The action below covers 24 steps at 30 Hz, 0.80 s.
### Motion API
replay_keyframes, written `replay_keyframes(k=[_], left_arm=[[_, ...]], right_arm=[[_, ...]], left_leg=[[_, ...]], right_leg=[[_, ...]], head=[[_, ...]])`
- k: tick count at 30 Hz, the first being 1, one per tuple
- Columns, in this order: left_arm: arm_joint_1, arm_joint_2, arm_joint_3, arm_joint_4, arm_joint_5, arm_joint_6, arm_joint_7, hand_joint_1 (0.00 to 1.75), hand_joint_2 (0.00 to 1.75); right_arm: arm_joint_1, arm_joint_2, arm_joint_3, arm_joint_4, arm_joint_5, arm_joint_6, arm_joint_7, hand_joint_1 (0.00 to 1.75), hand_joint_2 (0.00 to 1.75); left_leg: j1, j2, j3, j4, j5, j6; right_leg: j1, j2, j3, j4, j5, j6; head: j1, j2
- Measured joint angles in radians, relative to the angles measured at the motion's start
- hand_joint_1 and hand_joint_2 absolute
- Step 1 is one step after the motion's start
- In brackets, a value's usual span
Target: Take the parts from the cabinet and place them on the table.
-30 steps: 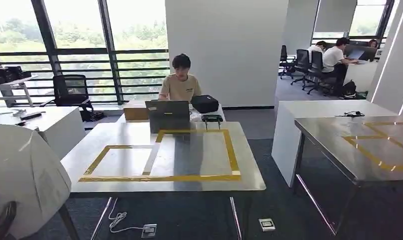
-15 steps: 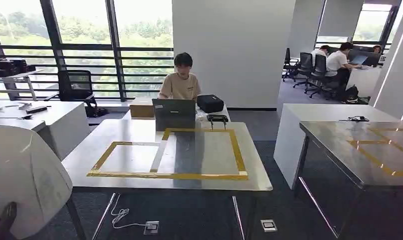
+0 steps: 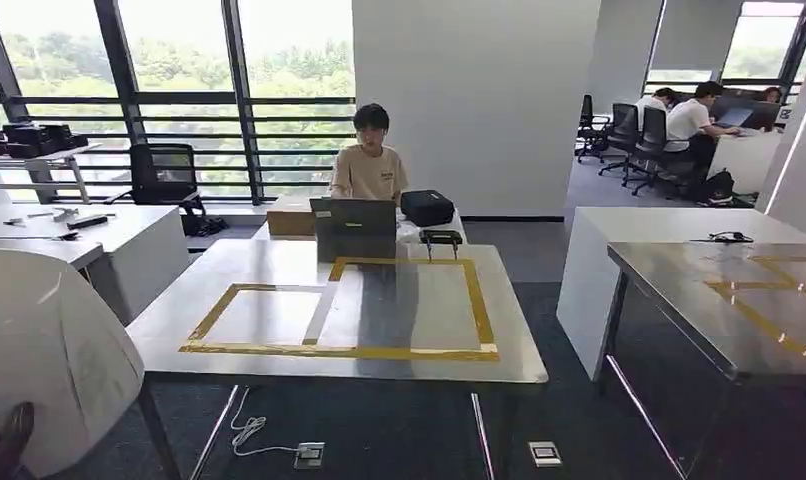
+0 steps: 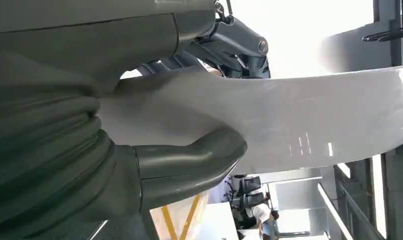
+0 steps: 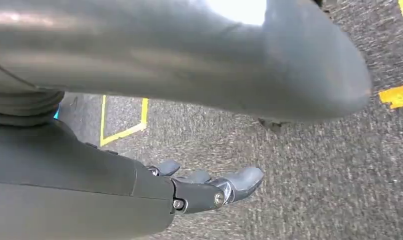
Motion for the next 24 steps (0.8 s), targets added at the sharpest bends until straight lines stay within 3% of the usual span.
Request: replay_keyframes(k=[3, 5, 8, 9, 10, 11, 13, 14, 15, 17, 19, 21, 23, 24], left_arm=[[-0.004, 0.000, -0.004, 0.000, 0.000, 0.000, -0.002, 1.75, 1.75], [-0.006, 0.002, -0.004, 0.000, 0.000, 0.000, -0.003, 1.75, 1.75], [-0.008, 0.002, -0.004, 0.005, 0.000, 0.000, -0.002, 1.75, 1.75], [-0.006, 0.001, -0.004, 0.008, 0.000, 0.000, -0.002, 1.75, 1.75], [-0.005, 0.001, -0.005, 0.010, 0.000, 0.000, -0.002, 1.75, 1.75], [-0.006, 0.001, -0.005, 0.011, 0.000, 0.000, -0.002, 1.75, 1.75], [-0.008, 0.002, -0.005, 0.011, 0.000, 0.000, -0.002, 1.75, 1.75], [-0.009, 0.002, -0.005, 0.011, 0.000, 0.000, -0.003, 1.75, 1.75], [-0.012, 0.003, -0.005, 0.012, 0.000, 0.000, -0.003, 1.75, 1.75], [-0.012, 0.004, -0.005, 0.011, 0.000, 0.002, -0.004, 1.75, 1.75], [-0.012, 0.004, -0.005, 0.009, 0.000, 0.003, -0.003, 1.75, 1.75], [-0.013, 0.004, -0.005, 0.006, 0.000, 0.003, -0.004, 1.75, 1.75], [-0.009, 0.004, -0.005, 0.005, 0.000, 0.003, -0.004, 1.75, 1.75], [-0.006, 0.004, -0.005, 0.005, 0.000, 0.003, -0.004, 1.75, 1.75]], right_arm=[[0.001, 0.000, 0.000, 0.000, 0.000, 0.000, 0.000, 0.00, 0.00], [0.001, 0.000, -0.001, 0.000, 0.000, 0.000, -0.001, 0.00, 0.00], [0.001, 0.000, -0.001, 0.000, 0.000, -0.001, 0.000, 0.00, 0.00], [0.002, 0.000, -0.001, 0.000, 0.000, -0.001, 0.000, 0.00, 0.00], [0.003, 0.000, -0.001, 0.000, 0.000, 0.000, 0.000, 0.00, 0.00], [0.003, 0.000, -0.001, 0.000, 0.000, 0.000, 0.000, 0.00, 0.00], [0.003, 0.000, -0.001, 0.000, 0.000, 0.000, -0.002, 0.00, 0.00], [0.005, 0.000, -0.001, 0.000, 0.000, 0.000, -0.002, 0.00, 0.00], [0.002, 0.001, -0.001, 0.000, 0.000, 0.001, -0.002, 0.00, 0.00], [0.002, 0.001, -0.001, 0.000, 0.002, 0.003, -0.002, 0.00, 0.00], [0.001, 0.000, -0.001, 0.000, 0.005, 0.003, -0.001, 0.00, 0.00], [-0.001, 0.000, -0.001, 0.000, 0.008, 0.004, -0.001, 0.00, 0.00], [0.000, 0.000, -0.001, 0.000, 0.008, 0.004, -0.001, 0.00, 0.00], [0.001, 0.000, -0.001, 0.000, 0.010, 0.004, 0.000, 0.00, 0.00]], left_leg=[[0.004, -0.001, 0.011, -0.015, 0.002, -0.023], [0.007, 0.006, -0.004, 0.020, -0.012, -0.028], [0.005, 0.006, -0.127, 0.242, -0.097, -0.033], [0.005, 0.006, -0.161, 0.292, -0.101, -0.032], [0.005, 0.006, -0.172, 0.293, -0.081, -0.029], [0.003, 0.006, -0.158, 0.249, -0.039, -0.025], [-0.002, 0.008, -0.085, 0.077, 0.070, -0.012], [-0.007, 0.015, -0.061, 0.031, 0.074, -0.003], [-0.015, 0.016, -0.038, 0.005, 0.053, 0.000], [-0.016, 0.011, -0.037, -0.004, 0.038, 0.010], [-0.009, 0.004, -0.018, -0.012, 0.029, 0.023], [-0.008, 0.005, 0.000, -0.020, 0.018, 0.035], [-0.009, 0.004, 0.014, -0.020, 0.002, 0.039], [-0.009, 0.003, 0.022, -0.020, -0.006, 0.039]], right_leg=[[0.005, -0.002, 0.002, 0.000, -0.004, -0.026], [0.000, -0.004, 0.018, -0.010, -0.003, -0.042], [0.005, -0.005, 0.032, -0.010, -0.017, -0.057], [0.008, -0.005, 0.037, -0.009, -0.022, -0.059], [0.009, -0.005, 0.045, -0.009, -0.029, -0.059], [0.011, -0.005, 0.056, -0.009, -0.037, -0.058], [0.011, -0.005, 0.084, -0.009, -0.058, -0.053], [0.011, -0.005, 0.086, -0.012, -0.067, -0.048], [0.017, -0.005, 0.087, -0.009, -0.074, -0.039], [0.016, -0.009, 0.103, -0.016, -0.071, -0.029], [0.017, -0.010, 0.096, 0.004, -0.065, -0.020], [0.014, -0.006, 0.049, 0.091, -0.071, -0.013], [0.013, -0.006, -0.060, 0.239, -0.137, -0.006], [0.013, -0.006, -0.103, 0.284, -0.158, -0.003]], head=[[0.000, 0.000], [-0.001, 0.000], [-0.001, 0.000], [-0.002, 0.000], [-0.001, 0.000], [-0.002, 0.000], [-0.002, 0.000], [-0.002, 0.000], [-0.003, 0.000], [-0.002, 0.000], [0.000, 0.001], [0.000, 0.000], [0.000, 0.000], [-0.001, 0.000]])
